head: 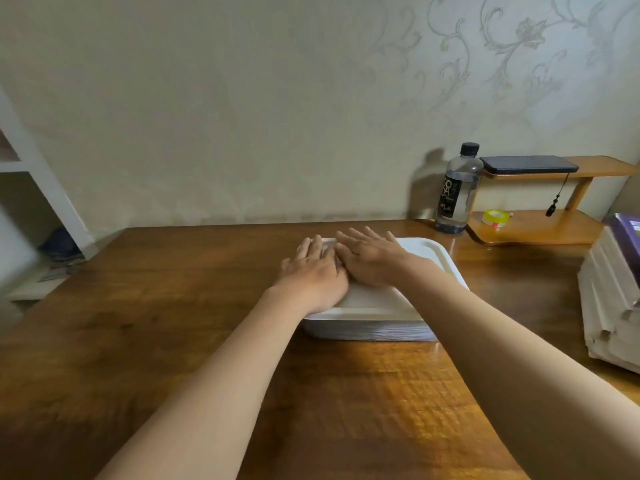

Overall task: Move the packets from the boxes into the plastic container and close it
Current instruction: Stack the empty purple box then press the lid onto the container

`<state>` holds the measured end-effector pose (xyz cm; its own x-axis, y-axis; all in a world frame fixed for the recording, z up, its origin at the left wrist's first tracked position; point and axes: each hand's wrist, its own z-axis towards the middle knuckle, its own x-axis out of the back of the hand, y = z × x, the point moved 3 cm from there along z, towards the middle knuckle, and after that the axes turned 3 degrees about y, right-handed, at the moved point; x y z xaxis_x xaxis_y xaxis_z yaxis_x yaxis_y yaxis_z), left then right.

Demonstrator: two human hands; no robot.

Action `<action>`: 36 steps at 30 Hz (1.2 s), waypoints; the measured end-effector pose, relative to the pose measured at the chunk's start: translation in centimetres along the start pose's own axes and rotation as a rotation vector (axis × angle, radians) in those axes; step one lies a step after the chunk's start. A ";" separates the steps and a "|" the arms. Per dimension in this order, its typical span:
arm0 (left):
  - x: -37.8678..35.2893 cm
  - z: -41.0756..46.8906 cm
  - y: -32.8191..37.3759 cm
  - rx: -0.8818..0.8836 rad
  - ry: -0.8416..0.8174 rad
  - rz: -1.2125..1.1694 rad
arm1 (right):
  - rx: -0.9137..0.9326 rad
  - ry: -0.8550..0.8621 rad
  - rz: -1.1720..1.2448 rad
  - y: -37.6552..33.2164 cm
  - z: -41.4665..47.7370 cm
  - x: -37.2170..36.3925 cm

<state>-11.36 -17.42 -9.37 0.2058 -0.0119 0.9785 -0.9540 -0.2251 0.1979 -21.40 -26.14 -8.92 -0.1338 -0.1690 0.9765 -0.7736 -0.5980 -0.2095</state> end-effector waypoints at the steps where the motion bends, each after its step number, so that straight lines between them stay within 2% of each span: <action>1: -0.1 0.0 0.0 -0.001 -0.004 0.001 | 0.009 -0.003 -0.012 0.1 0.0 -0.3; 4: -0.1 0.1 -0.1 0.012 -0.011 -0.004 | 0.024 -0.038 -0.045 0.2 0.4 -0.5; 9: 0.0 -0.2 0.1 0.021 -0.020 -0.012 | 0.032 -0.005 0.096 1.7 -0.5 1.0; 14: 0.0 -0.4 0.1 0.034 -0.037 -0.014 | -0.101 0.000 -0.098 6.8 -2.4 1.7; 24: -0.1 -0.2 -0.1 0.030 -0.044 -0.005 | -0.052 -0.015 -0.038 8.2 -3.1 1.2; 27: 0.0 -0.4 0.1 0.040 -0.043 -0.006 | -0.044 0.076 -0.086 7.9 -3.7 1.2; 30: 0.0 -0.5 0.3 0.061 -0.042 -0.002 | -0.026 0.320 -0.101 6.9 -5.4 2.0; 31: 0.1 -0.5 0.4 0.066 -0.036 0.003 | -0.028 0.351 -0.087 6.6 -6.1 1.9; 36: 0.1 -0.5 0.5 0.067 -0.011 0.032 | -0.011 0.166 -0.108 5.6 -8.0 0.4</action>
<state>-11.90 -17.02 -9.12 0.1777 -0.0304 0.9836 -0.9435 -0.2893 0.1615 -30.78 -23.27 -9.32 -0.1495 0.0277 0.9884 -0.7957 -0.5968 -0.1036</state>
